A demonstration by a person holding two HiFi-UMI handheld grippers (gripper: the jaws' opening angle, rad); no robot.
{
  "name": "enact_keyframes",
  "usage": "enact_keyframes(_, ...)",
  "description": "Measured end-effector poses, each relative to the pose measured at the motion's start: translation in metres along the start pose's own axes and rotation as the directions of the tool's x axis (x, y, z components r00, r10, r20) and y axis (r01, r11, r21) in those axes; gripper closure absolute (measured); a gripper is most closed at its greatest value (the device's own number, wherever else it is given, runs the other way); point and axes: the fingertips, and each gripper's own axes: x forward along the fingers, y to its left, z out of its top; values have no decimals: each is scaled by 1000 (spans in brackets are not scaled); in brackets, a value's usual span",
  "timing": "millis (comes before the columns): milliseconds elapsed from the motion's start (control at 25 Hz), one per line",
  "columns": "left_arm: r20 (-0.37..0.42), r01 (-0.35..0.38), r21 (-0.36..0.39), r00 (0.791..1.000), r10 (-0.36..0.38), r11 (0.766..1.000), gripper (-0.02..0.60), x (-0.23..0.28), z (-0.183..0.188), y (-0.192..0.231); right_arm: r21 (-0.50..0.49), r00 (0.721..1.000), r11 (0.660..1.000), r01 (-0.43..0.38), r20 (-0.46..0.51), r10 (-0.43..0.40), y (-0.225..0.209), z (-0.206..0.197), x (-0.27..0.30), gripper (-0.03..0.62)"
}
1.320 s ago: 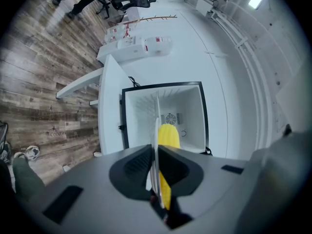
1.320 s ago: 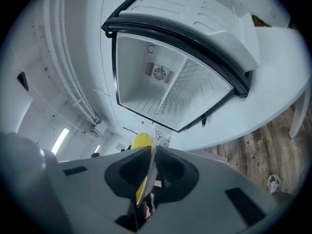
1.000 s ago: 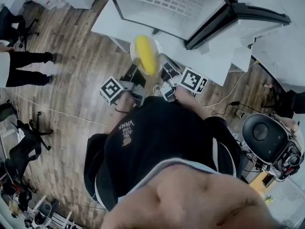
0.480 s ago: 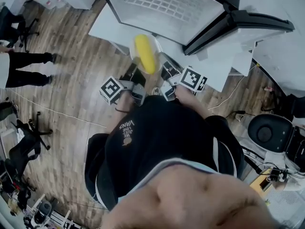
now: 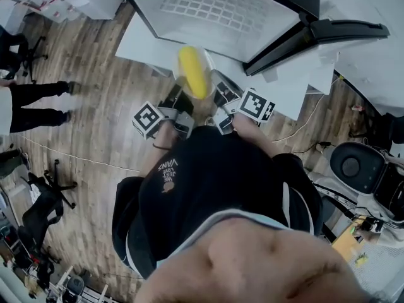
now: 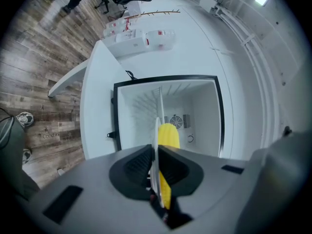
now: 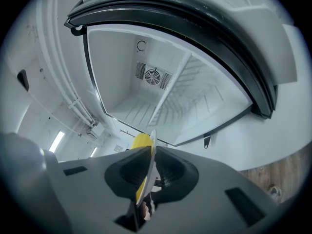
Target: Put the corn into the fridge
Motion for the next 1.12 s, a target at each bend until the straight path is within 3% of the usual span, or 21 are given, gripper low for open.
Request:
enact_keyframes(640, -121, 27, 37, 992, -22, 999, 540, 45, 67, -23, 33, 991, 999, 15, 131, -19, 20, 32, 60, 562)
enact_keyframes(880, -165, 39, 43, 986, -32, 998, 541, 60, 75, -33, 10, 987, 1000, 26, 159, -27, 24, 47, 67, 562)
enact_keyframes(1120, -210, 73, 53, 976, -60, 996, 540, 74, 76, -46, 47, 979, 998, 49, 195, -57, 24, 56, 65, 562)
